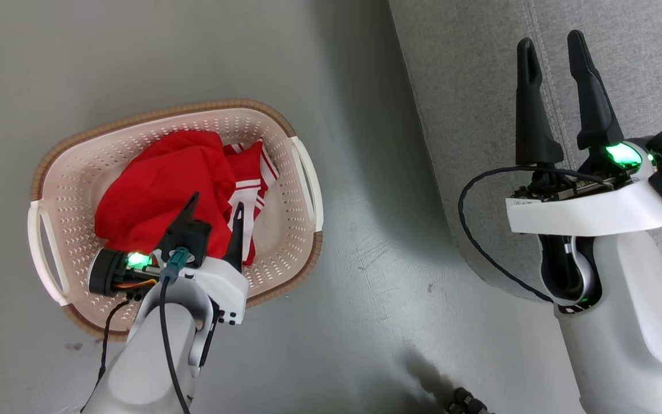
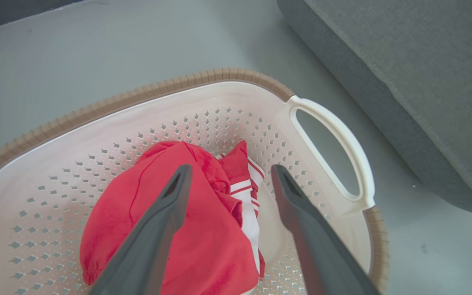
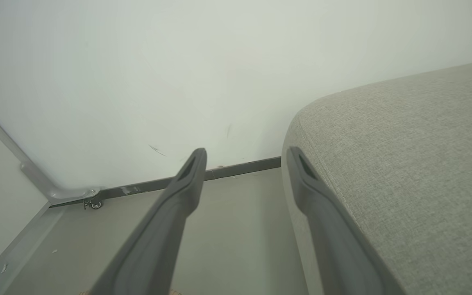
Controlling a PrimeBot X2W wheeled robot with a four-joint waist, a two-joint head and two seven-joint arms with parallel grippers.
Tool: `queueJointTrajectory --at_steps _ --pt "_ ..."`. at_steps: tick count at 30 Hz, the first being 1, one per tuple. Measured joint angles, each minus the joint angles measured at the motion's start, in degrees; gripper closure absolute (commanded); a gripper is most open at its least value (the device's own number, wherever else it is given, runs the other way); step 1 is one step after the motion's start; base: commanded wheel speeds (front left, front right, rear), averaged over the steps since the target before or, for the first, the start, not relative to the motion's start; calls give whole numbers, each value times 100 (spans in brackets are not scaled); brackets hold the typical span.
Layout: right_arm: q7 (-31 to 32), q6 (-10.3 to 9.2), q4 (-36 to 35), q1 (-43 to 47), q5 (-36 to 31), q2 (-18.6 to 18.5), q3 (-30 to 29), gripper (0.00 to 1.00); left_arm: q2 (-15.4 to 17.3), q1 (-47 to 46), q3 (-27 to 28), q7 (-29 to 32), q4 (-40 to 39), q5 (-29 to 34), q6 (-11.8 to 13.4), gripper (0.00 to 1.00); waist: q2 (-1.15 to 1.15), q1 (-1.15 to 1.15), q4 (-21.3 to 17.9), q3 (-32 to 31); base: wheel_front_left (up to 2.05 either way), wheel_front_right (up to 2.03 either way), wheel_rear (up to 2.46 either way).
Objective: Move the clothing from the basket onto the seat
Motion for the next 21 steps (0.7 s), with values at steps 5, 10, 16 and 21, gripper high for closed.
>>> queueJointTrajectory --at_steps 5,10,16,21 --pt "-11 0 37 -80 0 1 10 0 -30 -153 -18 0 136 -9 -55 0 0 0 -36 143 0 0 0" --pt "-43 0 69 -82 2 1 13 0 -47 -270 -52 8 313 -9 -57 0 0 0 -67 265 0 0 0" --pt "-53 0 107 -201 25 1 14 0 -66 -413 -58 51 511 -9 -58 0 0 0 -99 374 0 0 0" --pt "-79 0 210 -198 35 1 13 0 -87 -446 -38 112 709 -96 -58 0 0 0 -118 411 0 0 0"
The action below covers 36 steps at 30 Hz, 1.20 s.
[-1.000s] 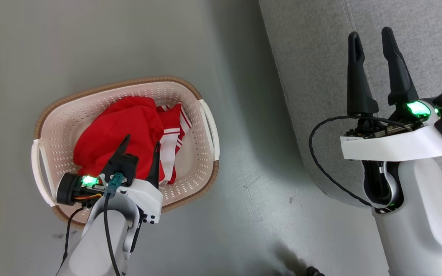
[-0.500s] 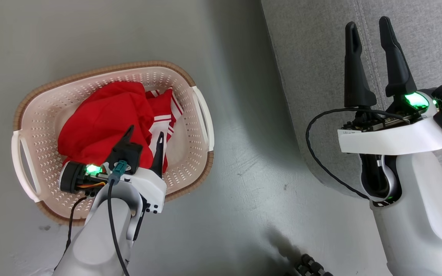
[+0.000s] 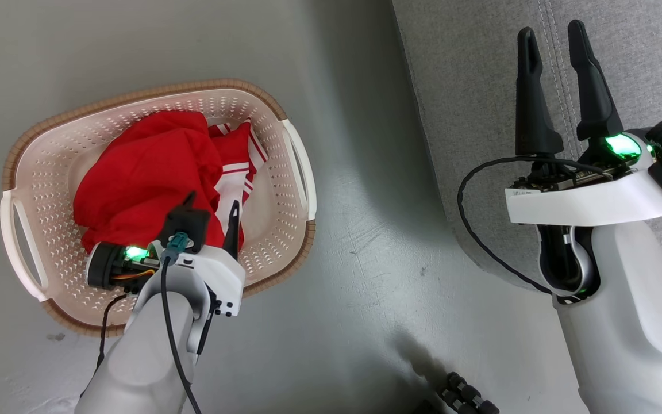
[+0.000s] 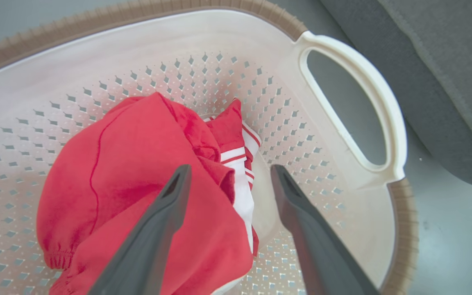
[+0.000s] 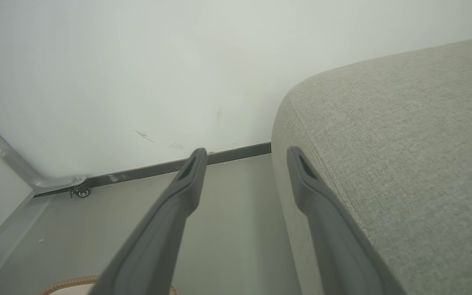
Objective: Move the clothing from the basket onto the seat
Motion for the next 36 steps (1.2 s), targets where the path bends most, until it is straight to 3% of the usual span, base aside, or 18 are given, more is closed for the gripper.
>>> queueJointTrajectory --at_steps 28,36 --pt "-22 0 103 5 5 0 -8 0 -30 -463 81 337 991 -89 120 0 0 0 -98 22 0 0 0" --pt "-22 0 67 8 -22 1 3 0 38 -580 168 433 1238 -90 350 0 0 0 -144 133 0 0 0"
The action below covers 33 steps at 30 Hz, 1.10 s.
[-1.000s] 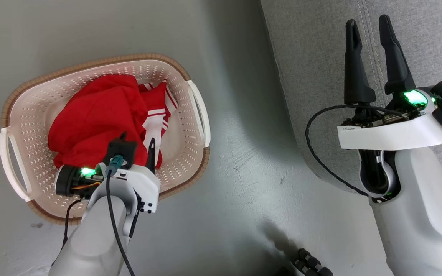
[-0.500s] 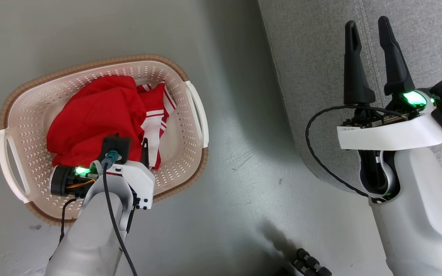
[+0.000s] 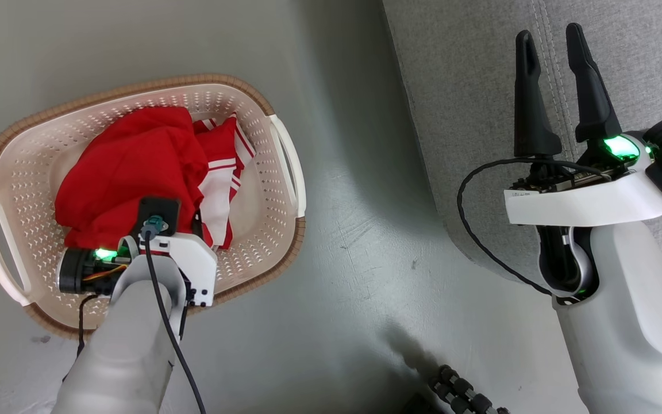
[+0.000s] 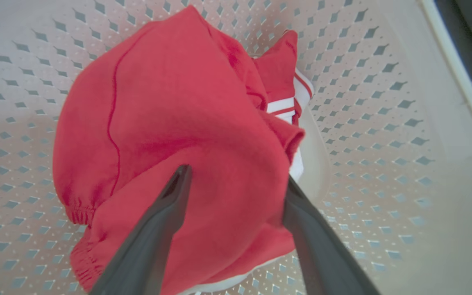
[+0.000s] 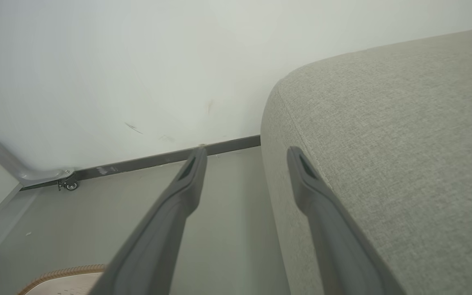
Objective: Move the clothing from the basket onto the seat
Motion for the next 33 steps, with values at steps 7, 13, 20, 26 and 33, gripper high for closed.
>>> queueJointTrajectory --at_steps 7,13,20,26,33 --pt "0 0 1 0 2 0 0 0 37 -183 40 -22 58 0 118 100 0 0 3 85 0 0 0" --pt "-1 0 2 -2 12 0 15 0 35 -184 92 -196 81 -19 120 100 0 0 39 60 0 0 0" --pt "-1 0 11 -7 104 0 -8 0 20 -185 107 -349 37 -59 119 100 0 0 85 -27 0 0 0" --pt "-9 0 81 -8 153 0 -15 0 33 -185 100 -441 -38 -58 111 100 0 0 120 -137 0 0 0" --pt "-26 0 141 -8 152 0 -23 0 140 -179 65 -514 -174 -54 58 100 0 0 153 -297 0 0 0"
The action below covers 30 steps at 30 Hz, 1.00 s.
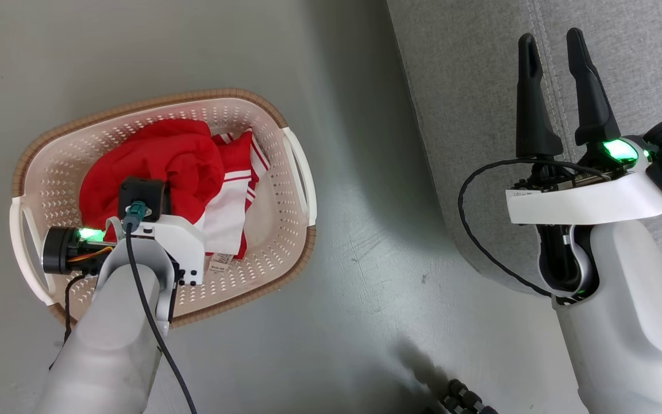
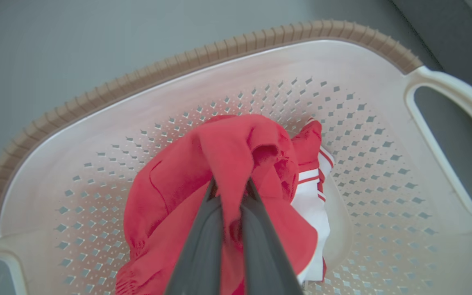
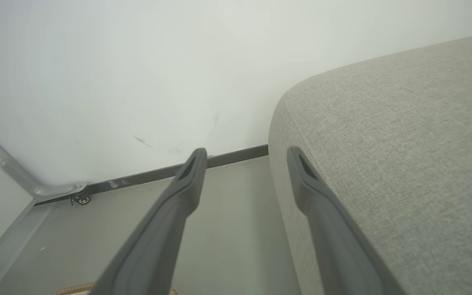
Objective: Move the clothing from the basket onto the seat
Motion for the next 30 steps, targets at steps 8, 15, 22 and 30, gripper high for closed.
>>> queueJointTrajectory --at_steps 8,15,22,30 --pt "-9 0 74 0 -62 -1 -36 0 19 163 -49 -25 -333 56 -22 100 0 0 64 -222 0 0 0" --pt "-14 0 176 1 -175 -1 -67 0 -11 340 -80 -25 -1078 108 -21 100 0 0 156 -441 0 0 0" --pt "-15 0 259 4 -244 -3 -158 0 -27 576 -86 -25 -1803 108 -92 100 0 0 266 -685 0 0 0" --pt "-15 0 389 19 -334 -5 -197 0 -8 875 64 -32 -2630 104 -63 100 0 0 406 -1022 0 0 0"
